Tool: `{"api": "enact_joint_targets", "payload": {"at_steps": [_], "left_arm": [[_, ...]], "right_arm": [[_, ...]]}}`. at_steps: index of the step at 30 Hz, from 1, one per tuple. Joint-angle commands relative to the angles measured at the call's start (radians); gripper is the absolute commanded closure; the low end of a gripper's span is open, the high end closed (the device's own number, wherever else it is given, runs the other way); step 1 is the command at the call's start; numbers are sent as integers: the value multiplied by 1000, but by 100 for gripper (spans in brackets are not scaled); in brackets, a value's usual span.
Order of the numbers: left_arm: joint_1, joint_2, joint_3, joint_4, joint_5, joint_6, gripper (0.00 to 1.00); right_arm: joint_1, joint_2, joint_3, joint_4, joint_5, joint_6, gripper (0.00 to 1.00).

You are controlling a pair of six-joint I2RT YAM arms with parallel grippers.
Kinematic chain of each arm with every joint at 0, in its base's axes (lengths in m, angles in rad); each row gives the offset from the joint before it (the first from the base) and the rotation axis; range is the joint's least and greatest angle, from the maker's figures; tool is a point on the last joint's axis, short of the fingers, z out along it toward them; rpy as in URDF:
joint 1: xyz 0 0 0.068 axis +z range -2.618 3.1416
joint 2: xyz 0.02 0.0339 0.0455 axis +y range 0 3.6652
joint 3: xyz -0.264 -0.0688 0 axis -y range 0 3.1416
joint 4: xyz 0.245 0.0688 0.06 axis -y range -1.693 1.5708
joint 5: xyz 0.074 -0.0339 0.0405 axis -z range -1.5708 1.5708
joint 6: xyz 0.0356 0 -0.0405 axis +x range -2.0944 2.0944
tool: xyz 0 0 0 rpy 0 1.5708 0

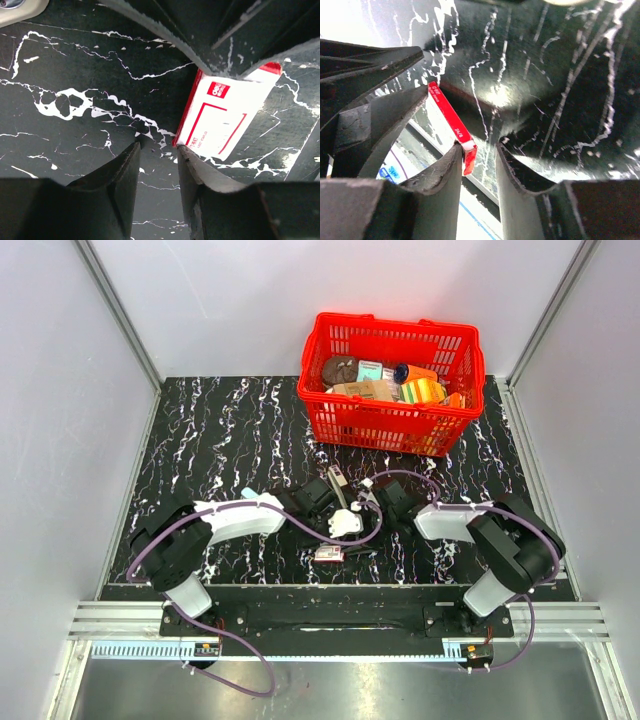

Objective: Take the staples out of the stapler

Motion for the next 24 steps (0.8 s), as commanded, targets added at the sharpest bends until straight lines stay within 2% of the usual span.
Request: {"api": "enact_joint_targets", "payload": {"at_steps": [1, 6, 10, 13, 18, 24], "left_arm": [[-16, 6, 22, 23, 30, -15, 60], [-14, -21, 8, 3, 11, -15, 60], [-11, -36, 12, -8, -8, -12, 61], [15, -68, 43, -51, 7, 4, 61], [23, -126, 114, -144, 129, 11, 59], [-31, -142, 94, -125, 304, -9, 59]], "right_arm": [[9, -49, 6, -191, 168, -61, 61], [-3, -32, 28, -332, 283, -80, 68], [-1, 14, 22, -316, 241, -90, 72], [-3, 26, 21, -288, 213, -92, 68], [-1, 39, 15, -234, 156, -89, 64], [-3, 81, -5, -158, 110, -57, 62]]}}
